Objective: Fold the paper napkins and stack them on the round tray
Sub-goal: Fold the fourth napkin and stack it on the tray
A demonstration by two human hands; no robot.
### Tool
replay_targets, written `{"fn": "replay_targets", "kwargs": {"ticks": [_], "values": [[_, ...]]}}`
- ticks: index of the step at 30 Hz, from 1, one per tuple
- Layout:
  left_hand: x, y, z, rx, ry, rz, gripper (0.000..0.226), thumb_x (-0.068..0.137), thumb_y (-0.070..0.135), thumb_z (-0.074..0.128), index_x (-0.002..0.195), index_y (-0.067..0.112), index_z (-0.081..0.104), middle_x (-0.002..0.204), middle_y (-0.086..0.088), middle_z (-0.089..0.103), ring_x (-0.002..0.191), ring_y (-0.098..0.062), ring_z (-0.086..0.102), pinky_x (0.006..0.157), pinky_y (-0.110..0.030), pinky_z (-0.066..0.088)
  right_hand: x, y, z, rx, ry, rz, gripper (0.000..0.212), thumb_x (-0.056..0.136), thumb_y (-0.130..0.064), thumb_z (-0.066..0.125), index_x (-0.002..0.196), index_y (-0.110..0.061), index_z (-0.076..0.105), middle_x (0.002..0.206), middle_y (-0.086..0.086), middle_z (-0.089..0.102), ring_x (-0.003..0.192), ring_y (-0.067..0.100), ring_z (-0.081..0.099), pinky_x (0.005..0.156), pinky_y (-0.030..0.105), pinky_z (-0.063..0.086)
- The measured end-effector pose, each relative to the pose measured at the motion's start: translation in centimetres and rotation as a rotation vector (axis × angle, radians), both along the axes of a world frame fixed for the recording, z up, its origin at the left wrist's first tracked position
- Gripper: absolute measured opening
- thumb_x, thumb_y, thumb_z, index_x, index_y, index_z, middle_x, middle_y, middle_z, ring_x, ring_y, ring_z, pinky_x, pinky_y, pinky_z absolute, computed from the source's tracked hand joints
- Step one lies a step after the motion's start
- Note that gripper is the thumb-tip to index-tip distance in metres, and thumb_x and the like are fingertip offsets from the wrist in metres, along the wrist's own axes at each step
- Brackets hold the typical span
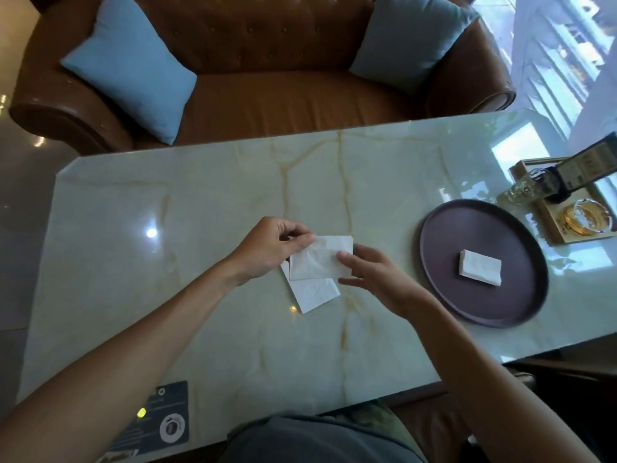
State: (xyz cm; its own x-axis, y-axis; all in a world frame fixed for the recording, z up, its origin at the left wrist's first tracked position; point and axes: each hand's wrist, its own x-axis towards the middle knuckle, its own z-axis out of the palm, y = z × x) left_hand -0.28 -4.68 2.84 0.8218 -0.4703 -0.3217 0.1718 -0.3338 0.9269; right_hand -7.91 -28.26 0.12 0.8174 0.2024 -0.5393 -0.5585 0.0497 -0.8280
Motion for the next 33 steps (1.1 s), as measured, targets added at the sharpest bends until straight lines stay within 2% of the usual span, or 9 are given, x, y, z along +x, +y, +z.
{"fn": "replay_targets", "kwargs": {"ticks": [3,6,11,16,18,21,25,29,33], "values": [[-0.1,-2.1,-0.4,-0.055,0.064,0.038,0.017,0.094,0.023,0.071,0.108,0.013,0.075,0.098,-0.006,0.078,0.082,-0.013,0.07,0.074,-0.027,0.056,-0.9,-0.9,-0.4,0.052,-0.014,-0.204,0.013,0.097,-0.017,0.068,0.095,-0.005,0.072,0.088,0.009,0.071,0.089,0.025,0.071,0.087,0.037,0.061],[-0.6,-4.8,-1.1,-0.17,0.274,0.144,0.03,0.093,0.023,0.072,0.121,0.011,0.068,0.1,-0.009,0.076,0.081,-0.015,0.072,0.073,-0.028,0.059,-1.7,-3.4,-0.7,0.082,-0.025,-0.318,0.012,0.097,-0.013,0.068,0.093,-0.002,0.07,0.083,0.009,0.068,0.08,0.02,0.069,0.08,0.031,0.06],[-3.0,-11.1,-3.8,-0.189,0.516,0.082,0.029,0.098,0.027,0.065,0.116,0.006,0.072,0.094,-0.003,0.076,0.078,-0.014,0.073,0.066,-0.021,0.056,-3.1,-9.3,-1.2,0.05,-0.036,-0.392,0.013,0.097,-0.014,0.068,0.087,-0.006,0.073,0.082,0.01,0.068,0.076,0.018,0.07,0.082,0.033,0.06],[-4.6,-18.8,-5.7,-0.034,0.425,0.15,0.021,0.096,0.019,0.069,0.105,0.0,0.072,0.08,-0.002,0.07,0.065,-0.01,0.073,0.057,-0.017,0.053,-5.1,-16.2,-2.6,-0.114,-0.004,-0.444,0.016,0.095,-0.016,0.072,0.086,-0.002,0.072,0.079,0.008,0.065,0.069,0.014,0.064,0.07,0.025,0.059],[-4.9,-22.3,-6.4,0.017,0.354,0.126,0.015,0.096,0.016,0.069,0.1,0.002,0.071,0.08,-0.004,0.069,0.06,-0.007,0.071,0.055,-0.017,0.052,-5.7,-19.0,-3.5,-0.176,0.05,-0.468,0.017,0.095,-0.016,0.072,0.08,-0.008,0.072,0.074,0.005,0.065,0.064,0.013,0.062,0.065,0.023,0.054],[-5.0,-27.5,-7.7,0.047,0.311,0.11,0.008,0.096,0.012,0.068,0.096,0.006,0.072,0.08,-0.007,0.071,0.056,-0.006,0.068,0.054,-0.016,0.052,-6.5,-23.3,-4.9,-0.219,0.122,-0.545,0.018,0.093,-0.014,0.072,0.076,-0.01,0.07,0.07,0.006,0.063,0.063,0.015,0.062,0.065,0.026,0.052],[-4.7,-33.4,-9.5,0.075,0.281,0.103,0.016,0.094,0.01,0.069,0.079,0.012,0.073,0.063,0.006,0.067,0.052,-0.004,0.058,0.053,-0.016,0.049,-6.9,-28.4,-6.8,-0.439,0.135,-0.535,0.026,0.091,-0.022,0.072,0.075,-0.002,0.069,0.058,-0.004,0.06,0.056,0.013,0.053,0.06,0.031,0.043],[-4.3,-38.2,-11.9,0.153,0.274,0.095,0.015,0.094,0.009,0.068,0.09,-0.005,0.074,0.069,-0.006,0.061,0.053,-0.009,0.05,0.052,-0.016,0.045,-6.6,-32.4,-8.6,-0.524,0.136,-0.55,0.028,0.09,-0.022,0.07,0.077,0.002,0.069,0.057,0.0,0.063,0.057,0.016,0.054,0.059,0.033,0.042],[-4.0,-41.5,-14.2,0.206,0.262,0.069,0.011,0.093,0.007,0.068,0.084,0.003,0.072,0.064,-0.004,0.058,0.054,-0.01,0.049,0.056,-0.022,0.045,-5.8,-35.1,-10.8,-0.566,0.176,-0.591,0.017,0.088,-0.022,0.069,0.079,-0.008,0.071,0.064,0.0,0.068,0.063,0.017,0.064,0.064,0.038,0.051]]}}
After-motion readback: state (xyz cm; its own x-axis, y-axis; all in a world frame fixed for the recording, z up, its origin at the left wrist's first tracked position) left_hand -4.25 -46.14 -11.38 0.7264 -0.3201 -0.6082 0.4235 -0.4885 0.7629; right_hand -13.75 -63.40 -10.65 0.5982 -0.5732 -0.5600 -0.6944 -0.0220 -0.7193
